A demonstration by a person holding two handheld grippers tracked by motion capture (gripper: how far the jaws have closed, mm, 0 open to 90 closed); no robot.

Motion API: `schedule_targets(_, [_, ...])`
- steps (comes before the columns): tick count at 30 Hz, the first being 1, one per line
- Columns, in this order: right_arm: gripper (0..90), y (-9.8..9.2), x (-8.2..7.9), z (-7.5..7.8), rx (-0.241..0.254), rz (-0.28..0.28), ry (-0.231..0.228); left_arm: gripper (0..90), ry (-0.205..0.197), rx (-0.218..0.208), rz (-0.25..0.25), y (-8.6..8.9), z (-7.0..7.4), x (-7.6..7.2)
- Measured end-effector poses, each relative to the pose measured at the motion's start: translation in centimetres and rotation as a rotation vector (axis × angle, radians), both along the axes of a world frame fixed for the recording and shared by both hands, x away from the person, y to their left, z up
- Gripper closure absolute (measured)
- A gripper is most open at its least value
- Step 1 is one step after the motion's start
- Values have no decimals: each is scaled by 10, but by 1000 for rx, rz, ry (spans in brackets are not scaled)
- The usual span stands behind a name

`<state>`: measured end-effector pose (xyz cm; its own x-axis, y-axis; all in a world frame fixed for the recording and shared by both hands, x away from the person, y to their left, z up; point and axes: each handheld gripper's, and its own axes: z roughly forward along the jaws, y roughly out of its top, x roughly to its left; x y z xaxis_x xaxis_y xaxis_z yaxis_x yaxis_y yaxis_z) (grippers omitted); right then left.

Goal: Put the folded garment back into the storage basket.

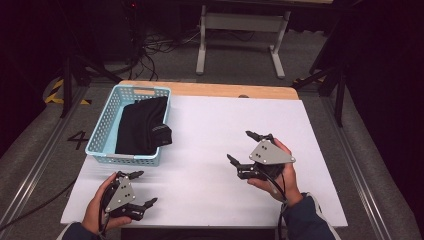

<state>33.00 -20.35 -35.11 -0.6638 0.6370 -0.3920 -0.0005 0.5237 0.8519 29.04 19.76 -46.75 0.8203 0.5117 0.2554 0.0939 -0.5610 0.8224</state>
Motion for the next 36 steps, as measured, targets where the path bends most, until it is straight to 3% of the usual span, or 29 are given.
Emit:
schedule_targets(25, [167,-22,-9,-13,-29,-26,23,103,8,-2,5,0,0,1])
schedule_targets(29, [168,-26,-12,-17,-53,-39,7,104,11,-6,2,0,0,2])
schedule_targets(36, [168,-37,-14,-22,-30,-62,12,104,8,-6,2,1,0,2])
